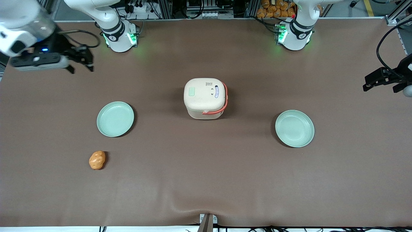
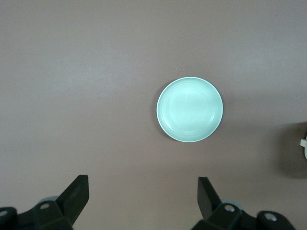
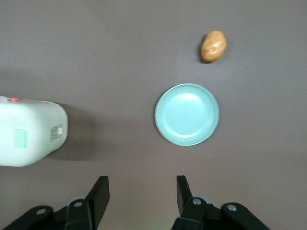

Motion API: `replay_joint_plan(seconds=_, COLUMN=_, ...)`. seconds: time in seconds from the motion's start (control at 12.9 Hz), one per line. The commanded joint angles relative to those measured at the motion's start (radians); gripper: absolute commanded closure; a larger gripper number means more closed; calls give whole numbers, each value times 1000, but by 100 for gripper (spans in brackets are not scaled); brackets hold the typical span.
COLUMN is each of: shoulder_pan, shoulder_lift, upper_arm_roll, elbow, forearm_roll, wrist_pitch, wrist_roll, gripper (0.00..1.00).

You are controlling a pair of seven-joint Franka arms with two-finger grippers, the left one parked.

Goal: Press rice cooker button with right arm
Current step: 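Move the right gripper over the white rice cooker's lid button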

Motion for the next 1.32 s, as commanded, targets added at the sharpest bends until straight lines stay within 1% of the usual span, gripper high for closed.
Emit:
replay_joint_plan(seconds=0.0, shoulder_pan=105, shoulder_lift=53, upper_arm_roll=-11, elbow=32, forearm_roll=1, wrist_pitch=-2, wrist_roll=141, gripper=46)
replay_joint_plan(seconds=0.16, shoulder_pan=182, shoulder_lift=119, upper_arm_roll=-9, elbow=62, forearm_roll=7, wrist_pitch=12, wrist_roll=228, gripper=53)
replay_joint_plan(seconds=0.23, shoulder_pan=225, shoulder_lift=153, upper_arm_roll=-11, elbow=81, forearm_roll=5, wrist_pitch=16, wrist_roll=283, gripper=54)
replay_joint_plan(seconds=0.39, shoulder_pan=277, shoulder_lift=203, upper_arm_roll=-11, elbow=102, forearm_roll=8, wrist_pitch=54, wrist_roll=377, gripper=58)
replay_joint_plan(seconds=0.54, shoulder_pan=320, shoulder_lift=245, upper_arm_roll=-9, elbow=102, forearm_roll=10, wrist_pitch=105, wrist_roll=388, gripper=66)
replay_joint_plan(seconds=0.7, shoulder_pan=355, shoulder_lift=297, upper_arm_roll=-11, elbow=102, forearm_roll=9, wrist_pitch=153, wrist_roll=415, gripper=79)
replay_joint_plan(seconds=0.85, shoulder_pan=381, shoulder_lift=343, upper_arm_roll=-9, elbow=102, forearm_roll=10, wrist_pitch=211, wrist_roll=468, gripper=84)
replay_joint_plan(seconds=0.93, shoulder_pan=403, shoulder_lift=366, upper_arm_roll=-11, elbow=102, forearm_roll=10, wrist_pitch=234, wrist_roll=486, gripper=84)
replay_joint_plan(seconds=1.01, shoulder_pan=417, shoulder_lift=387, upper_arm_roll=-11, elbow=102, forearm_roll=10, wrist_pitch=255, wrist_roll=511, gripper=89)
replay_joint_plan(seconds=1.16, shoulder_pan=440, shoulder_lift=421, upper_arm_roll=-11, elbow=101, forearm_roll=9, wrist_pitch=292, wrist_roll=550, gripper=94)
replay_joint_plan(seconds=1.24, shoulder_pan=443, shoulder_lift=438, upper_arm_roll=-11, elbow=101, forearm_roll=9, wrist_pitch=300, wrist_roll=557, gripper=98)
